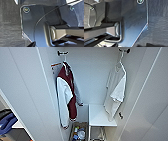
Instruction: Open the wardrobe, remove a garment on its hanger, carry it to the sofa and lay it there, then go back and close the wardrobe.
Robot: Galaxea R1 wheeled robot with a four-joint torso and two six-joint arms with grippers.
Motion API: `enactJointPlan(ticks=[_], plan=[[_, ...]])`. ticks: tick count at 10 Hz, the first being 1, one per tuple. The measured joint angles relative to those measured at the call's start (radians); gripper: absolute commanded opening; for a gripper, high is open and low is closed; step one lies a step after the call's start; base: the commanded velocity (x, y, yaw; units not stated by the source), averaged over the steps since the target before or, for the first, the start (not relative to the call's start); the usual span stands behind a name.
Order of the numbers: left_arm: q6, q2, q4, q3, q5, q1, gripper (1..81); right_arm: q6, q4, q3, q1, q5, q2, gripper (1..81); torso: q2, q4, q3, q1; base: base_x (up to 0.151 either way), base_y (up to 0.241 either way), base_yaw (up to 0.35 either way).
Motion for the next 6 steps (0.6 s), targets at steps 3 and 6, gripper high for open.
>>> enactJointPlan(ticks=[3,6], plan=[[0.0,-0.008,0.001,0.001,-0.011,0.014,81.1,-0.27,0.306,-0.004,-0.019,0.028,0.006,81.1,0.0,0.0,0.0,0.0,0.0,0.0,0.0],[0.003,-0.03,0.021,0.014,-0.133,0.074,81.1,-0.293,0.334,-0.01,-0.045,0.01,0.049,81.1,0.0,0.0,0.0,0.0,0.0,0.0,0.0]])
